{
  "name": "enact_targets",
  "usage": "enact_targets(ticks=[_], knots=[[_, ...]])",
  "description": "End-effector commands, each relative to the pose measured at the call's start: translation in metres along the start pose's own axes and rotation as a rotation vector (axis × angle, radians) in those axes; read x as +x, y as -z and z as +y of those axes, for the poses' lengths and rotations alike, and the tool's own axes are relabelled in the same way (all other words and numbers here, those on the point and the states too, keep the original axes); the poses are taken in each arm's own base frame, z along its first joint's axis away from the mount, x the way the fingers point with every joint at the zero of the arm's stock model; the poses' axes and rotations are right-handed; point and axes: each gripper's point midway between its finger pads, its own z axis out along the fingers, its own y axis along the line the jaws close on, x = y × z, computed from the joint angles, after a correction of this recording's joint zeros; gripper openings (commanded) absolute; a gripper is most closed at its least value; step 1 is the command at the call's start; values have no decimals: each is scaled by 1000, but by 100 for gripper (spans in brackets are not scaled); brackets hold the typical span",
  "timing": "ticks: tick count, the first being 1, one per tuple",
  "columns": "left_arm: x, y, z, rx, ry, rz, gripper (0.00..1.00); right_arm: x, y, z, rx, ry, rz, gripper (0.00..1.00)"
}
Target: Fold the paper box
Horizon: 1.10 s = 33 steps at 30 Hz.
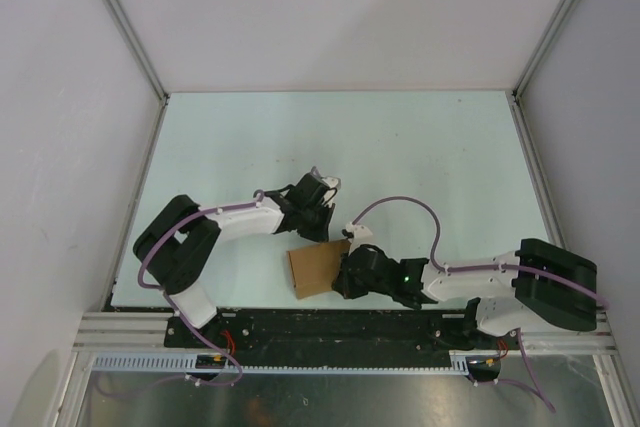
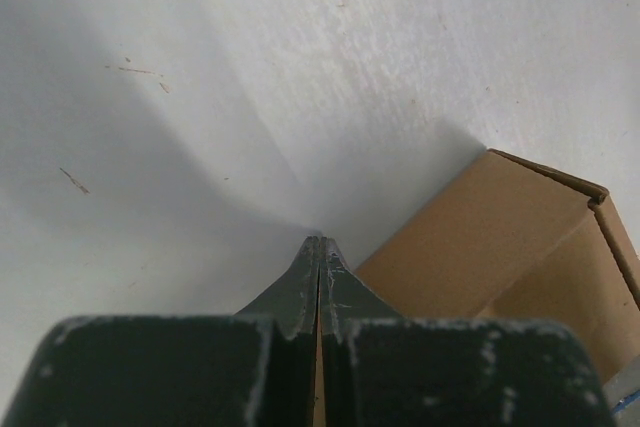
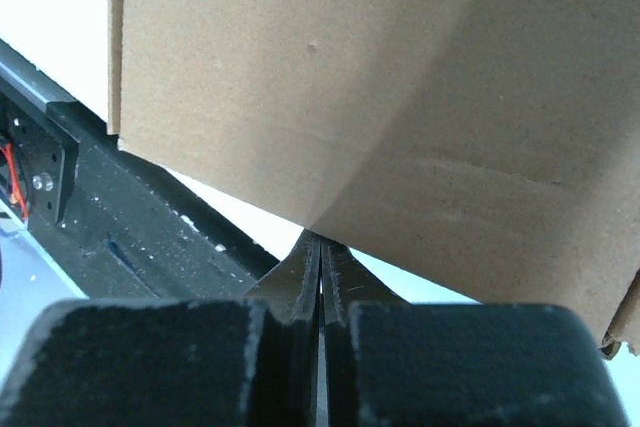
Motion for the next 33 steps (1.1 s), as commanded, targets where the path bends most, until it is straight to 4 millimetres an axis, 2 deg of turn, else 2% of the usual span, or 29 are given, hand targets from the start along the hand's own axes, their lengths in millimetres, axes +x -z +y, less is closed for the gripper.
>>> enact_targets(ticks=[1, 5, 10, 15, 23, 26, 33], knots=[[24, 6, -12, 44, 11, 64, 0, -21, -5, -4, 58, 29, -104, 0], [29, 7, -12, 47, 21, 69, 0, -26, -3, -9, 94, 39, -144, 0], [35, 8, -9, 40, 26, 73, 0, -27, 1, -6, 81, 51, -148, 0], [36, 9, -6, 27, 27, 70, 0, -29, 19, 0, 59, 50, -145, 0], [2, 12, -4, 14, 33, 0, 0, -31, 65, -28, 158, 21, -152, 0], [-4, 11, -4, 11, 29, -2, 0, -27, 75, -41, 198, 0, -152, 0], [-2, 6, 0, -11, 42, 8, 0, -23, 90, -73, 307, -102, -182, 0]])
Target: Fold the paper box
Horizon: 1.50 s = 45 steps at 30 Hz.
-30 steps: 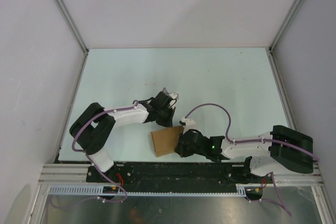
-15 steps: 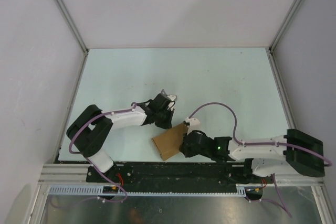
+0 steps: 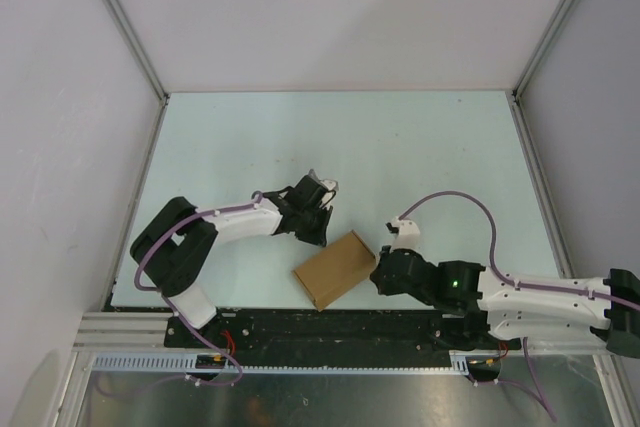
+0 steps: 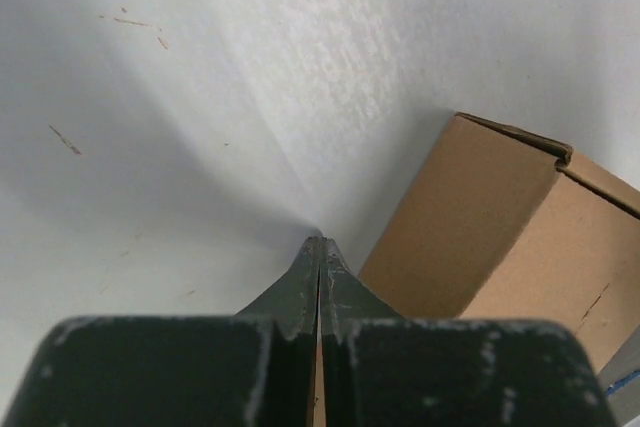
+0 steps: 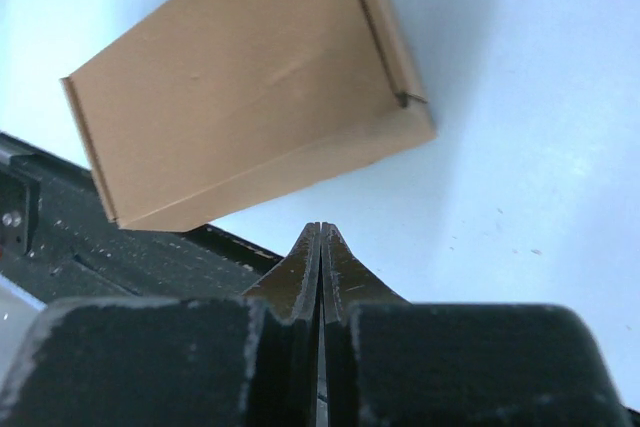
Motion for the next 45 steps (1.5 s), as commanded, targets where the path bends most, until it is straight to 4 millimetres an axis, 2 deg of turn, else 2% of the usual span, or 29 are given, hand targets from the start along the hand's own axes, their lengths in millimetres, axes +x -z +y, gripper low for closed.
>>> enact_targets(ticks=[1, 8, 11, 13, 20, 24, 35, 45], knots=[[-12, 1, -2, -6, 6, -19, 0, 0, 2, -39, 159, -74, -36, 0], [-35, 2, -6, -20, 3, -69, 0, -3, -9, -62, 263, -180, -45, 0], [-36, 0, -13, 16, 5, -54, 0, -6, -18, -64, 261, -207, -37, 0], [-34, 0, -16, 29, 10, -44, 0, -8, -25, -56, 221, -227, -26, 0], [-21, -3, -16, 31, -4, -20, 0, -2, -39, -50, 200, -240, 24, 0], [-17, -5, -24, 48, -30, -12, 0, 1, -46, -42, 175, -247, 41, 0], [8, -8, -40, 67, -67, 15, 0, 0, -62, -50, 199, -229, 44, 0], [13, -9, -53, 97, -76, 17, 0, -11, -76, -27, 100, -211, 21, 0]])
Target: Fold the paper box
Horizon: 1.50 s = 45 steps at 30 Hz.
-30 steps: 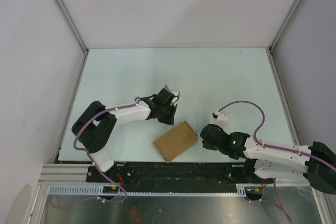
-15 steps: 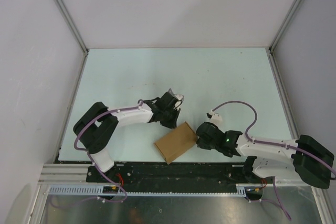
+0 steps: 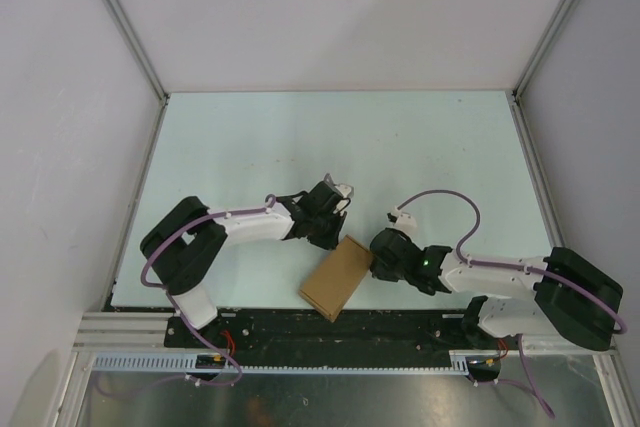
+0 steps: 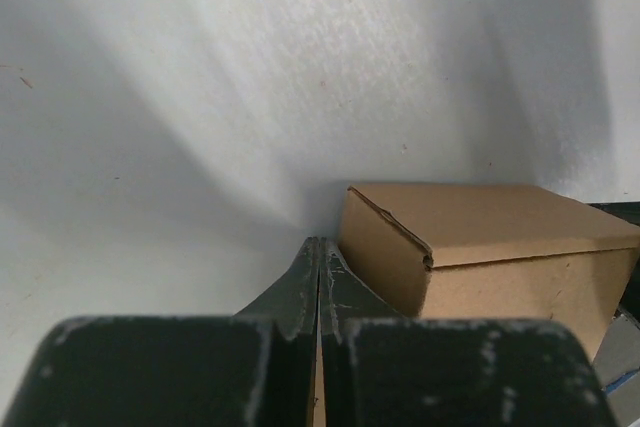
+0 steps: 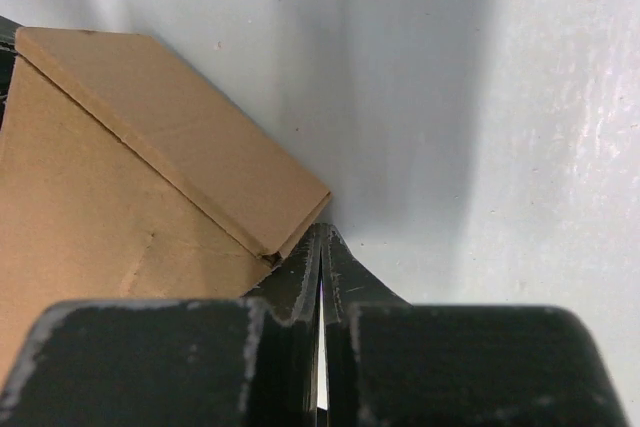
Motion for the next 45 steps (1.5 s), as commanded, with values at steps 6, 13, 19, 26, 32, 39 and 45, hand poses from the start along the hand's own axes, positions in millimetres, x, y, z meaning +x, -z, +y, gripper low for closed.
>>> enact_targets(ticks=[6, 13, 19, 26, 32, 39, 45], knots=[[9, -1, -25, 67, -2, 14, 0, -22, -5, 41, -122, 5, -54, 0], [-1, 2, -10, 29, 36, -18, 0, -36, -5, 44, -127, 9, -69, 0], [-24, 8, 0, 45, 80, -56, 0, -63, -11, 53, -144, 33, -84, 0], [-60, 10, 21, 21, 128, -114, 0, -111, -29, 66, -162, 114, -112, 0], [-44, 34, 81, -104, 265, -159, 2, -128, -17, 21, -10, 108, -138, 0], [-7, 53, 89, -109, 325, -169, 3, -90, 7, -1, -7, 90, -85, 0], [25, 62, 52, -53, 296, -181, 2, -32, 33, 9, -66, 103, -27, 0]])
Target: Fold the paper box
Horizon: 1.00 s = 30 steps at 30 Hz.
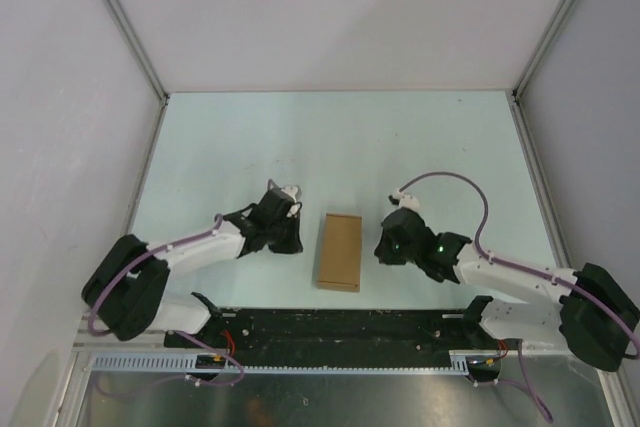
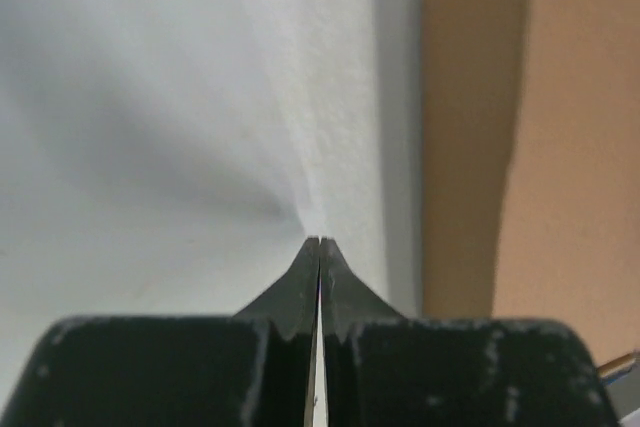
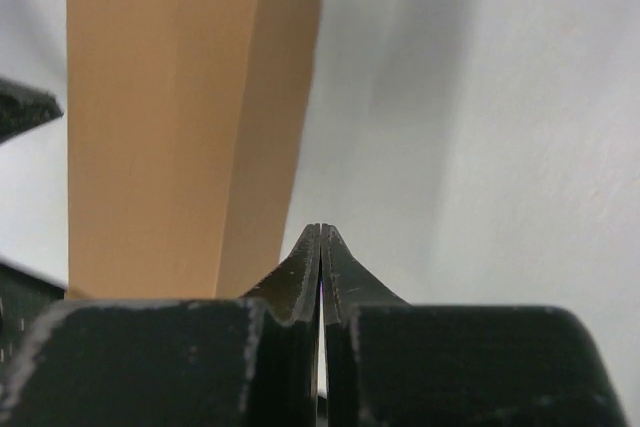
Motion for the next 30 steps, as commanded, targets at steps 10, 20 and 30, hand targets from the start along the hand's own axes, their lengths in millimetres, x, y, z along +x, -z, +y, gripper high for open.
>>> enact_targets(ticks=[10, 20, 30], knots=[[47, 12, -35, 96, 23, -24, 0, 81, 18, 18, 2, -36, 59, 0], [60, 1, -65, 129, -29, 24, 0, 88, 7, 30, -33, -33, 86, 0], [60, 4, -87, 173, -47, 25, 0, 90, 6, 57, -137, -53, 108, 0]])
